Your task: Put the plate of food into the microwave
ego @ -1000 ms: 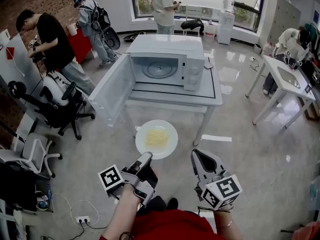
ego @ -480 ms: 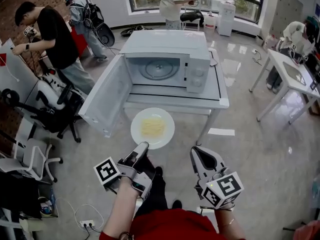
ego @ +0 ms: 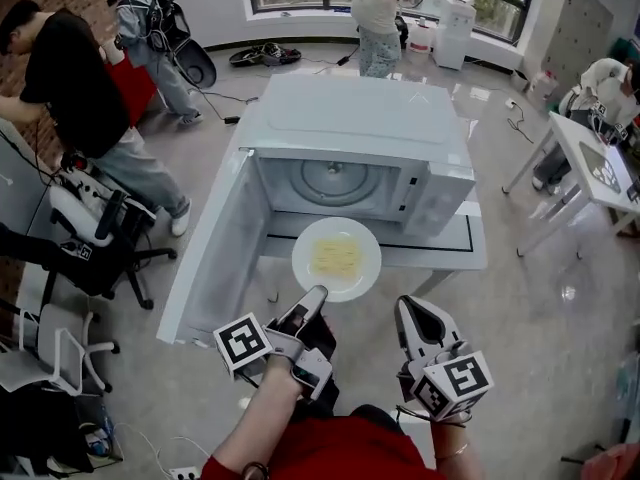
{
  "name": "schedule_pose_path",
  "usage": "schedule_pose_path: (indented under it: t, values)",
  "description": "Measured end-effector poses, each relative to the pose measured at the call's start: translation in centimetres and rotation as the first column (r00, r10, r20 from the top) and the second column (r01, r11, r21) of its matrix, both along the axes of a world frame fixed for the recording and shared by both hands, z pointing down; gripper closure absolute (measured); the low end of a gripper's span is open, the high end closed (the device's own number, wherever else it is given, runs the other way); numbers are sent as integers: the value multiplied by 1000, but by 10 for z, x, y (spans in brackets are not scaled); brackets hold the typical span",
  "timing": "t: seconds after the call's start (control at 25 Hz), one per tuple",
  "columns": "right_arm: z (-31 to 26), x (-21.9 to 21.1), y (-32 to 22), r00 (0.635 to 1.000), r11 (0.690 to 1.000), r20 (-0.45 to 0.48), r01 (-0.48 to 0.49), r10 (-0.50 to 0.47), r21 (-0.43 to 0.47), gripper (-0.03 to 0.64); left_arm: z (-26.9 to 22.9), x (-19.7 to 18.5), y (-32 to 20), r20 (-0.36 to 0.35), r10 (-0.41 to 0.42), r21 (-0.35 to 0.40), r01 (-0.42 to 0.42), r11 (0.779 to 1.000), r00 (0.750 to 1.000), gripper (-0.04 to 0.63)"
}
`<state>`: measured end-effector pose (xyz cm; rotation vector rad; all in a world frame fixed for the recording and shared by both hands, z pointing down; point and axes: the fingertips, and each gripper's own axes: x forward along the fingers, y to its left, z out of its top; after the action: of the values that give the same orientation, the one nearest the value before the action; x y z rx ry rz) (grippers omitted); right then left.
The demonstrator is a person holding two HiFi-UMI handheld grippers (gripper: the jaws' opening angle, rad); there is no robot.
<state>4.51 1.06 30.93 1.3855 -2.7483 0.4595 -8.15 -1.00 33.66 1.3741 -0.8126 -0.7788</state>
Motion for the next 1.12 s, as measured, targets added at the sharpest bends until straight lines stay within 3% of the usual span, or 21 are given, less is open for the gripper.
schedule_pose_path:
  t: [0.24, 0.56, 0.72, 0.96, 1.12]
  values:
    - [-2, -12, -47, 999, 999, -32, -42, 42, 4, 601, 7, -7, -50, -6, 41, -26, -41, 999, 999, 573]
    - [-7, -15, -71, 999, 999, -9, -37, 37, -11, 601, 14, -13, -77, 33, 42, -45, -41, 998, 999, 574]
    - [2, -10, -82, 999, 999, -41, -32, 33, 21, 601, 21, -14, -102, 47, 22, -41, -20, 999, 999, 574]
    - [18, -17, -102, 999, 999, -18, -34, 34, -1, 601, 38, -2, -125, 19, 24, -29, -23, 999, 1000, 574]
    - [29, -31, -113, 1000, 998, -12, -20, 20, 56, 601, 47, -4, -132, 23, 21, -20, -20, 1000, 1000, 574]
